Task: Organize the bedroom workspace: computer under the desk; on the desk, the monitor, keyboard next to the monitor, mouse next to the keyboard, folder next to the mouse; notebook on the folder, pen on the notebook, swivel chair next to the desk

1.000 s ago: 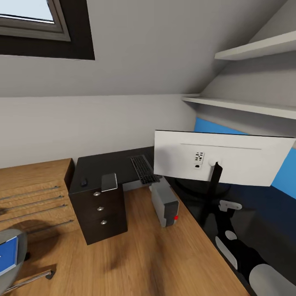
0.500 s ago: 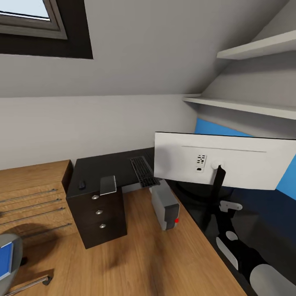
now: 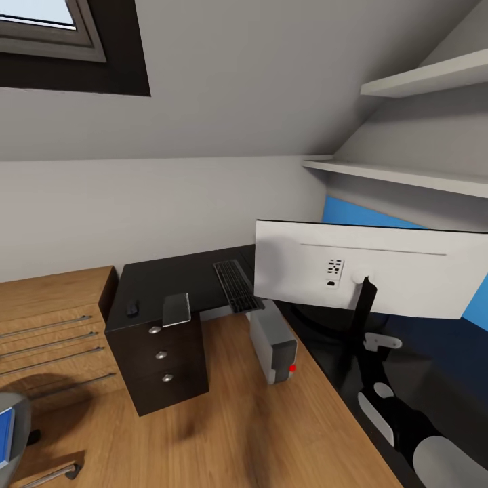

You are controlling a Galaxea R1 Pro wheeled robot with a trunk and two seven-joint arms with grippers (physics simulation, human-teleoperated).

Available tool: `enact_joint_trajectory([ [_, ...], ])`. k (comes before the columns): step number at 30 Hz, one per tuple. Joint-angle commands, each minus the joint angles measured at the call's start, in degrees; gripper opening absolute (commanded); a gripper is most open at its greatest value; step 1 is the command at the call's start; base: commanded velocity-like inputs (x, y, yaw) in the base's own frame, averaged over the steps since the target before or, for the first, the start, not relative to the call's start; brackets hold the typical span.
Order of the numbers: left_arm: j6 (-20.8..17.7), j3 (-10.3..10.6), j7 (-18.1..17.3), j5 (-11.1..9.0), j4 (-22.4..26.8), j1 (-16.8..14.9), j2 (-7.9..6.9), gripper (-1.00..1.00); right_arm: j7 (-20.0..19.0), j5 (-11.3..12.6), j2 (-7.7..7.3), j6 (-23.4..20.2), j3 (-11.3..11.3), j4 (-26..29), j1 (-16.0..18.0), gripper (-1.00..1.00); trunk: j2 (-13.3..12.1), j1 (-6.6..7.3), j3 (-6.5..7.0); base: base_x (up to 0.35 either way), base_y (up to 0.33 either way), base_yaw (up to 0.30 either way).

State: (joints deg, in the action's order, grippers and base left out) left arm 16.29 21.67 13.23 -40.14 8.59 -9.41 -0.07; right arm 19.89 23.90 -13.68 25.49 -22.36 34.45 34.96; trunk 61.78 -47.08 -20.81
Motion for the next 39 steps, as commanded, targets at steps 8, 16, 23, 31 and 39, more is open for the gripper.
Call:
enact_joint_trajectory([
  [8,0.1,0.5,0.4,-0.3,0.0,0.0,-0.02,1.00,0.5,0.5,-0.84,0.8,-0.4,-0.2,0.1,1.00,0.0,0.00,-0.07,0.006,0.000,0.000],
  [16,0.1,0.5,0.4,-0.3,0.0,0.0,-0.02,1.00,0.5,0.5,-1.36,3.8,-0.5,-0.1,0.1,1.00,0.0,0.00,-0.07,0.000,0.000,0.000],
  [23,0.1,0.6,0.4,-0.3,0.0,0.0,-0.02,1.00,0.5,0.5,-1.42,4.8,-0.5,-0.1,0.0,1.00,0.0,0.00,-0.07,0.000,0.000,0.000],
  [31,0.1,0.6,0.4,-0.3,0.0,0.0,-0.02,1.00,0.5,0.5,-1.43,4.9,-0.5,-0.1,0.1,1.00,0.0,0.00,-0.07,0.000,0.000,0.000],
  [39,0.1,0.6,0.3,-0.3,0.0,0.0,0.00,1.00,0.5,0.5,-1.45,4.9,-0.5,-0.1,0.1,1.00,0.0,0.00,-0.07,0.143,0.000,0.000],
])
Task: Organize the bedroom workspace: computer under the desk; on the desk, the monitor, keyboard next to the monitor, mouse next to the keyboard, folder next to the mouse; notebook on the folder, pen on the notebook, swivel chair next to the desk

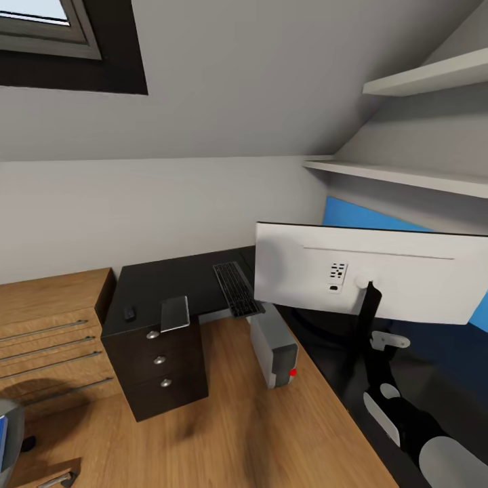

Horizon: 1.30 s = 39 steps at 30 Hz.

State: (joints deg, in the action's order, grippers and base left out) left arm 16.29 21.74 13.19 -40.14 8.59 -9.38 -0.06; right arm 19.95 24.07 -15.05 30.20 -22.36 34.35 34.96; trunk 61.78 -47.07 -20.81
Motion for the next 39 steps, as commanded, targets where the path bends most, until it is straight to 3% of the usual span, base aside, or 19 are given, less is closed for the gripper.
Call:
enact_joint_trajectory([
  [1,0.1,0.5,0.3,-0.3,0.0,0.0,-0.01,1.00,0.4,0.4,-0.10,0.2,-0.5,0.0,0.1,1.00,0.0,-0.02,-0.07,0.108,0.000,0.000],
  [39,0.1,0.5,0.4,-0.3,0.0,0.0,0.00,1.00,0.4,0.4,-0.49,0.3,-0.5,0.0,0.1,1.00,0.0,-0.02,-0.07,0.048,0.000,0.000],
])
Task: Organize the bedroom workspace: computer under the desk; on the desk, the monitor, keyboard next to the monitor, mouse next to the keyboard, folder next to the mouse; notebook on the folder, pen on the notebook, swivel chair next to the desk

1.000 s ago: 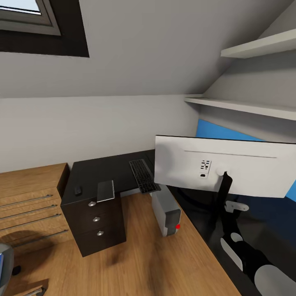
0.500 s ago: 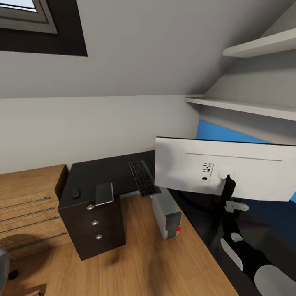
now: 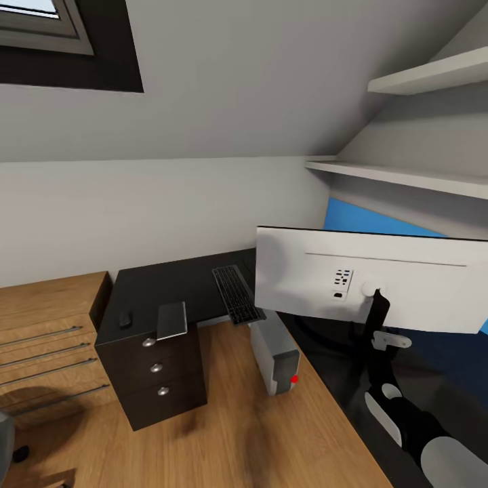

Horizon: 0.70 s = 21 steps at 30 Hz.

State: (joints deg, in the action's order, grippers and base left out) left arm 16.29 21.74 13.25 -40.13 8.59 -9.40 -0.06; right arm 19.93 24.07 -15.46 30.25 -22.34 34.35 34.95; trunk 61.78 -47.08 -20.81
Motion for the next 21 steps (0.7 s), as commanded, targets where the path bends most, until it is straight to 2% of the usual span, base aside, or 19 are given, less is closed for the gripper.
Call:
enact_joint_trajectory([
  [1,0.1,0.5,0.3,-0.3,0.0,0.0,-0.01,1.00,0.4,0.4,-0.09,0.2,-0.5,0.0,0.1,1.00,0.0,0.00,-0.07,0.020,0.000,0.000],
  [8,0.1,0.4,0.4,-0.3,0.0,0.0,-0.03,1.00,0.4,0.4,-0.15,0.2,-0.5,0.0,0.1,1.00,0.0,0.00,-0.07,0.081,0.000,0.000],
  [21,0.1,0.4,0.4,-0.3,0.0,0.0,-0.03,1.00,0.5,0.4,-0.17,0.3,-0.5,0.0,0.1,1.00,0.0,0.00,-0.07,0.007,-0.007,0.000],
])
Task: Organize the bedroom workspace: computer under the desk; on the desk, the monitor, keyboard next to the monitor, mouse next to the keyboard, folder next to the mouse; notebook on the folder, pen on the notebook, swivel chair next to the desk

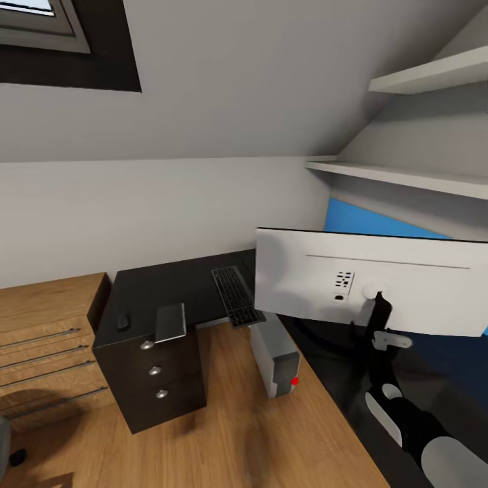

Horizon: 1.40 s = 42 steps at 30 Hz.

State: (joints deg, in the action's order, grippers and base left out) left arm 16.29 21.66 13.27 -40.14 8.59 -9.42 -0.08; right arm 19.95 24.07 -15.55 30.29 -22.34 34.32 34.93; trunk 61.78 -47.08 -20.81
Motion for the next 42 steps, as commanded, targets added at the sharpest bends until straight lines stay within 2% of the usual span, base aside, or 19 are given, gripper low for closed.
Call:
enact_joint_trajectory([
  [1,0.1,0.5,0.4,-0.3,0.0,0.0,-0.01,1.00,0.4,0.4,-0.09,0.2,-0.5,0.0,0.1,1.00,0.0,0.00,-0.07,0.001,-0.102,0.000],
  [23,0.1,0.5,0.4,-0.3,0.0,0.0,-0.01,1.00,0.4,0.4,-0.10,0.2,-0.5,0.0,0.1,1.00,0.0,0.00,-0.07,0.000,-0.047,0.000],
  [24,0.1,0.5,0.4,-0.3,0.0,0.0,-0.01,1.00,0.4,0.4,-0.10,0.2,-0.5,0.0,0.1,-1.00,0.0,0.00,-0.07,0.000,0.000,0.000],
  [42,0.1,0.5,0.5,-0.4,0.0,0.0,-0.28,1.00,0.1,0.4,-0.36,0.3,-0.6,0.0,0.1,-1.00,0.0,0.00,-0.07,0.000,0.000,0.000],
])
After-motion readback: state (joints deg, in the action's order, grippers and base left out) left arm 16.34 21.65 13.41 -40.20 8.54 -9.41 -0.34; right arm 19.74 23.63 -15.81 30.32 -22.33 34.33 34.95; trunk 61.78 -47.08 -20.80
